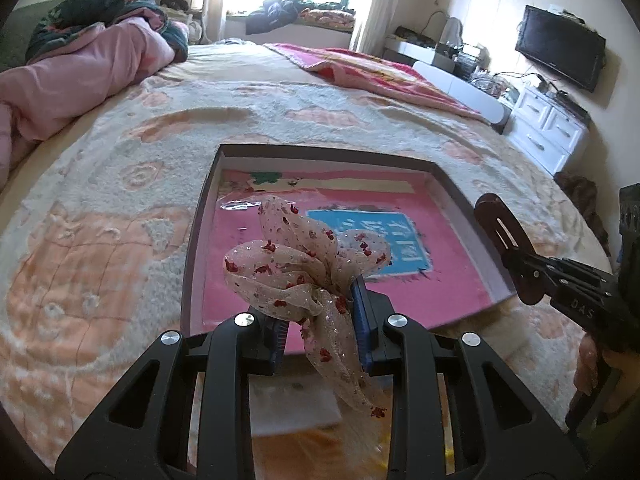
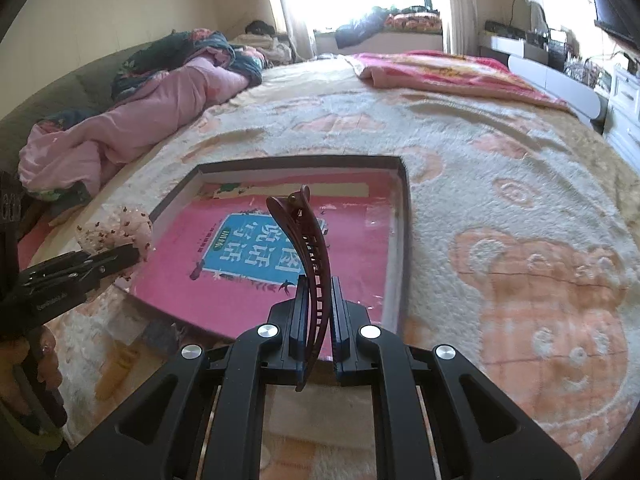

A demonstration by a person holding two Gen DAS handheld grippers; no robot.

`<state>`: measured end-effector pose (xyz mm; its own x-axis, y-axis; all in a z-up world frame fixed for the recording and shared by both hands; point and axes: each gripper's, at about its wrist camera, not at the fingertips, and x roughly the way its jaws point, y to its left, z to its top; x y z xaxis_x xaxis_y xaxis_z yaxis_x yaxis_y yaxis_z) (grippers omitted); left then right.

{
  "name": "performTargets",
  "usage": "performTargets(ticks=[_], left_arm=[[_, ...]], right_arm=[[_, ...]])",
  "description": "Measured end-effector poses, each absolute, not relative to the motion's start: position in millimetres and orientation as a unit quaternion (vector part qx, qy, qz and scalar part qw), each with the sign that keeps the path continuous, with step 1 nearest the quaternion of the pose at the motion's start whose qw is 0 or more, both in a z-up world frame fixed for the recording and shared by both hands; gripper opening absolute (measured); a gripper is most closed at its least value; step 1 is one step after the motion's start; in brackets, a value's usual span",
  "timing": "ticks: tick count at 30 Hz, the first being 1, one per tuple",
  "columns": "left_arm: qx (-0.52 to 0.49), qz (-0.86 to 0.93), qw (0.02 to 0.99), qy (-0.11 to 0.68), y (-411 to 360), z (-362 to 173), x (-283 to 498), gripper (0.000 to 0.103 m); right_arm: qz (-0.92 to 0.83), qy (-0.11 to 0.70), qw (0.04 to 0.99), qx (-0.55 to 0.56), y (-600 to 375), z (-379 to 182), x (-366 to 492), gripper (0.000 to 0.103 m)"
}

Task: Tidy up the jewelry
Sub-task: 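Carry the bow into the tray with the left tool while the right tool carries the brown clip, then open both tools to release the bow and brown clip, then withdraw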

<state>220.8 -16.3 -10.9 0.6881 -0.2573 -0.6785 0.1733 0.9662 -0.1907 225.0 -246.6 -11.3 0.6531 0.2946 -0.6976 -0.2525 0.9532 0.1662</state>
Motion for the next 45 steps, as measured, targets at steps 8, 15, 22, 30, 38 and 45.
performTargets(ticks=[8,15,22,30,38,45], left_arm=[[-0.056,-0.104,0.909,0.4,-11.9,-27.8,244.5,0.02],[-0.052,-0.097,0.905,0.412,-13.2,-40.6,254.2,0.021],[-0.042,-0.1,0.906,0.409,-19.1,-42.4,250.9,0.028],[-0.052,-0.093,0.91,0.401,-14.7,-38.2,243.3,0.039],[-0.067,-0.085,0.919,0.378,-6.4,-20.3,221.8,0.06],[-0.072,-0.066,0.932,0.348,2.4,1.9,198.0,0.083]], right_arm=[[0.14,0.414,0.899,0.025,-235.9,-29.2,251.3,0.01],[0.123,0.421,0.899,0.01,-233.4,-40.8,259.3,0.01],[0.114,0.428,0.897,0.007,-233.9,-49.8,259.4,0.011],[0.117,0.421,0.899,0.016,-236.2,-46.1,249.8,0.029],[0.122,0.389,0.913,0.025,-241.8,-26.2,225.2,0.058],[0.125,0.359,0.925,0.023,-245.7,-7.1,201.0,0.073]])
